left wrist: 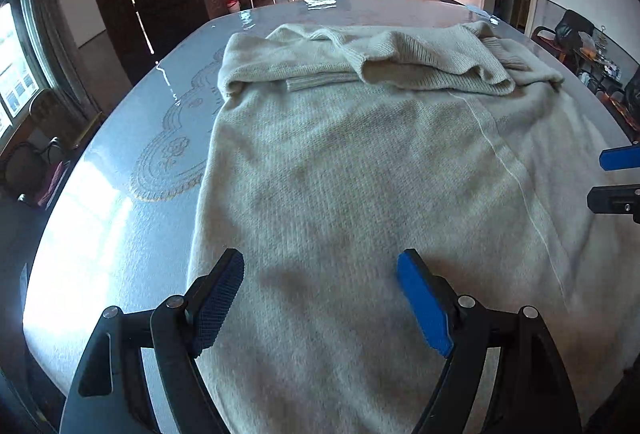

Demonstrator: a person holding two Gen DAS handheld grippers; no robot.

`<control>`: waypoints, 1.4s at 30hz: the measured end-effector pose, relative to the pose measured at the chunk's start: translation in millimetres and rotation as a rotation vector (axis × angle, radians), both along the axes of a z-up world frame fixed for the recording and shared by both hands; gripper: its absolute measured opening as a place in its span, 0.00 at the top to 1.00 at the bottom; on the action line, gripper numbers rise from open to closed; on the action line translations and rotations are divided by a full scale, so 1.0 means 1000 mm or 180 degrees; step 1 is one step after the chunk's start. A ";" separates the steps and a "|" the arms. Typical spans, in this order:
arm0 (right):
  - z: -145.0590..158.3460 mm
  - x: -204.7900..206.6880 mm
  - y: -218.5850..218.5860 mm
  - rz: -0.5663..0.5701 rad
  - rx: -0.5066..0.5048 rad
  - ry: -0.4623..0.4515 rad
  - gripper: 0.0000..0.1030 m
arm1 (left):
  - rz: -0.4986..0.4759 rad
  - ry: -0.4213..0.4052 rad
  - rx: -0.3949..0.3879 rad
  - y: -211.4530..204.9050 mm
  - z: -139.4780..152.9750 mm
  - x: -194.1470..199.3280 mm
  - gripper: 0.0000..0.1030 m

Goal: Fold clothes

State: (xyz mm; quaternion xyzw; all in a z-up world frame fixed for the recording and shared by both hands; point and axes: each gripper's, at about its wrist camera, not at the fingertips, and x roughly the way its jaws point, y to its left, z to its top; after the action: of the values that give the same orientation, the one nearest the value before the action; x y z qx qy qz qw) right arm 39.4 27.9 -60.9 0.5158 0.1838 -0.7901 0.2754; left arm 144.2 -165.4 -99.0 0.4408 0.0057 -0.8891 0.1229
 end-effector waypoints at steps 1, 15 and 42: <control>0.000 0.005 0.005 0.0023 0.0014 0.0021 0.32 | 0.0035 0.0011 -0.0030 0.002 0.000 0.008 0.22; -0.007 0.042 0.120 -0.0274 -0.0236 -0.0363 0.32 | 0.0426 0.0046 -0.0051 -0.020 0.002 0.112 0.22; -0.028 0.052 0.158 -0.0495 -0.1413 -0.1323 0.29 | -0.0091 -0.0005 0.0870 -0.066 0.002 0.124 0.21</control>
State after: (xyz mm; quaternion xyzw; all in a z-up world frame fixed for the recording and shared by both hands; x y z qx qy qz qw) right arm 91.3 185.8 -88.8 0.6060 -0.0934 -0.7073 0.3517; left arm 267.8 -230.9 -97.1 0.4542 0.1205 -0.8814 0.0490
